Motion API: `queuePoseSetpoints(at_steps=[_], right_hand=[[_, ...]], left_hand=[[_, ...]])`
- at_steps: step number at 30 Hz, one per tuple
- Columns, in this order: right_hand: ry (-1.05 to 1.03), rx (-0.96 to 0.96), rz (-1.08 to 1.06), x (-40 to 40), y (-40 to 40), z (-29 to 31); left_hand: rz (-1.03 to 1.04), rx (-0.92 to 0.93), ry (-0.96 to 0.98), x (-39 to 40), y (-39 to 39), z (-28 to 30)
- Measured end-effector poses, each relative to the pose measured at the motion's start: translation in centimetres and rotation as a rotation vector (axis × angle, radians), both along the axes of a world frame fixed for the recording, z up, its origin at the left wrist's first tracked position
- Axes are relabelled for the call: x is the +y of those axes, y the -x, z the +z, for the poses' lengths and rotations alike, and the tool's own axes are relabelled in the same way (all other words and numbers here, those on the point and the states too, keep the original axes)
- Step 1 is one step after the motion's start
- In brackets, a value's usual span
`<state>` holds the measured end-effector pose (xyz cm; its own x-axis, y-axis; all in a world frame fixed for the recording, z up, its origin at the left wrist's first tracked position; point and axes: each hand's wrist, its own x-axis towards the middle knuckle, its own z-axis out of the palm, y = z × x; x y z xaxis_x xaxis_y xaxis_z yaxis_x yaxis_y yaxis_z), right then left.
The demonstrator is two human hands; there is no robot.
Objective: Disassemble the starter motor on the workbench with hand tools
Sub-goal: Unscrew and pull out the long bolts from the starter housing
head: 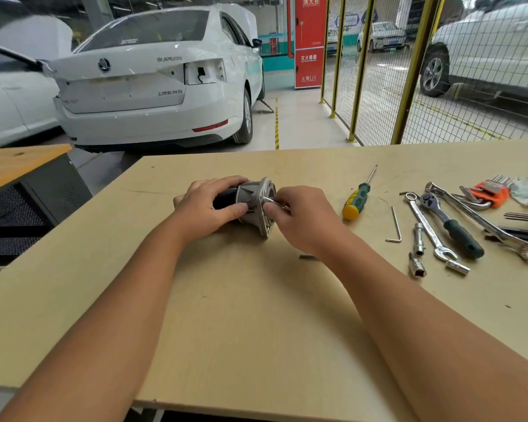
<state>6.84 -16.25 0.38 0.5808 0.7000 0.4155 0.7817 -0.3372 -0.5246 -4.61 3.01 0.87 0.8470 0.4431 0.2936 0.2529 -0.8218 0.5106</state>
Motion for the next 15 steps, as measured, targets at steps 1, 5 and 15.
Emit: queuePoseSetpoints(at_steps=[1, 5, 15], right_hand=[[0.012, -0.007, 0.002, 0.07, 0.12, -0.03], [0.046, -0.044, -0.021, 0.17, 0.33, -0.12], [0.109, -0.092, -0.078, 0.90, 0.17, -0.57]], left_hand=[[-0.002, 0.005, 0.002, 0.02, 0.02, 0.03], [-0.013, 0.033, -0.018, 0.01, 0.13, 0.17], [-0.005, 0.047, -0.040, 0.09, -0.01, 0.02]])
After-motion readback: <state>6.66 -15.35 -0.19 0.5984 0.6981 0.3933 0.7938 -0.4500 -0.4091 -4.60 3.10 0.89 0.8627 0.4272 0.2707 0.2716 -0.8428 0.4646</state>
